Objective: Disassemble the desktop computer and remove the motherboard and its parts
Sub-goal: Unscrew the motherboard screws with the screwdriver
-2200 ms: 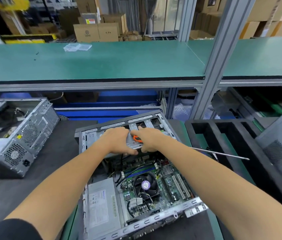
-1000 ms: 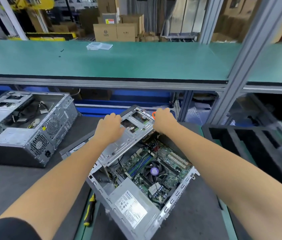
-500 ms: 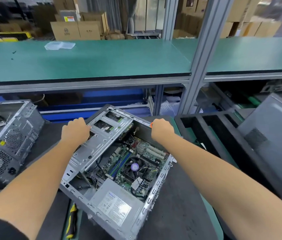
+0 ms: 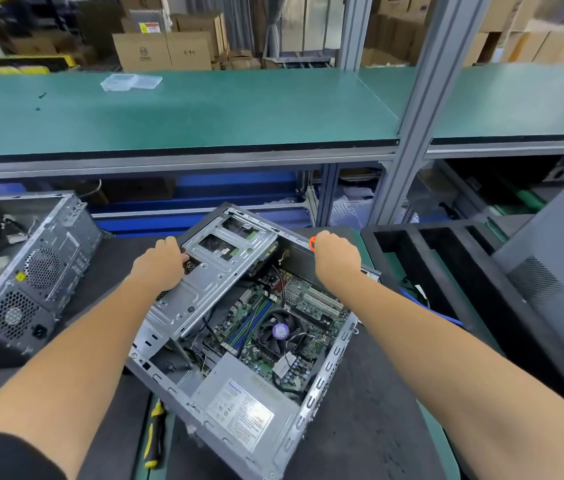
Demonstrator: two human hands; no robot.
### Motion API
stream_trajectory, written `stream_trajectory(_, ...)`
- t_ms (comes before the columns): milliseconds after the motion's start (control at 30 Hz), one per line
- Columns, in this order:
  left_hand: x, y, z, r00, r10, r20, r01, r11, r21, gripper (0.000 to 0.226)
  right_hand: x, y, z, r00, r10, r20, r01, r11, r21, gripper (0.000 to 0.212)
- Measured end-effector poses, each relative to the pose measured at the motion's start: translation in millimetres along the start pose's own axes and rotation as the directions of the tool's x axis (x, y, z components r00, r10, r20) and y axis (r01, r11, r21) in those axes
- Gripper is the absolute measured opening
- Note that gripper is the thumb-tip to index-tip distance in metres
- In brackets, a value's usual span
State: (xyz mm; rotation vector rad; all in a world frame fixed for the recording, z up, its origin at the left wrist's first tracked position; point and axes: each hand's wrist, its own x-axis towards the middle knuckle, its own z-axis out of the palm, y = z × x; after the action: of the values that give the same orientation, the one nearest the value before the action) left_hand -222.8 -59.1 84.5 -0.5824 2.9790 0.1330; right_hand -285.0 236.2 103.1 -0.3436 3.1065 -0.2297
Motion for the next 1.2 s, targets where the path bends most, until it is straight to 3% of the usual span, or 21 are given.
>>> stream_trajectory(333,-4,-2,-1,0.997,0.072,-0.015,-0.066,0.969,0.239,0.034,5,3,9,0.998,-0.044,-0.042,0.041,0.996,-0.075,0.038)
stream_trajectory(600,-2,-1,4,0.996,0.026,-0.084,-0.010,0.984,0.180,0.035,13,9,1,0.995,-0.091,0.035,0.095,0.989,-0.114,0.022)
stream_trajectory(833,-17,-10,1,0.996,-0.004,-0.087,0.018,0.987,0.160,0.043,29,5,-14,0.978,-0.170,0.122,0.191,0.964,-0.188,0.030)
stream_trajectory(933,-31,-9,-1,0.994,-0.069,-0.080,0.082,0.980,0.180,0.050,44,2,-23,0.965,-0.242,0.103,0.259,0.942,-0.211,0.029)
stream_trajectory(1033,-43,-1,-7,0.978,-0.200,-0.062,0.205,0.975,0.088,0.045,59,0,-32,0.953,-0.290,0.094,0.303,0.927,-0.218,0.028)
stream_trajectory(1100,-50,2,-2,0.983,-0.163,-0.087,0.173,0.976,0.132,0.049,67,2,-33,0.949,-0.297,0.103,0.312,0.926,-0.213,0.026)
stream_trajectory(1200,-62,10,3,0.983,-0.160,-0.086,0.165,0.984,0.060,0.046,74,5,-27,0.949,-0.293,0.116,0.312,0.927,-0.208,0.029)
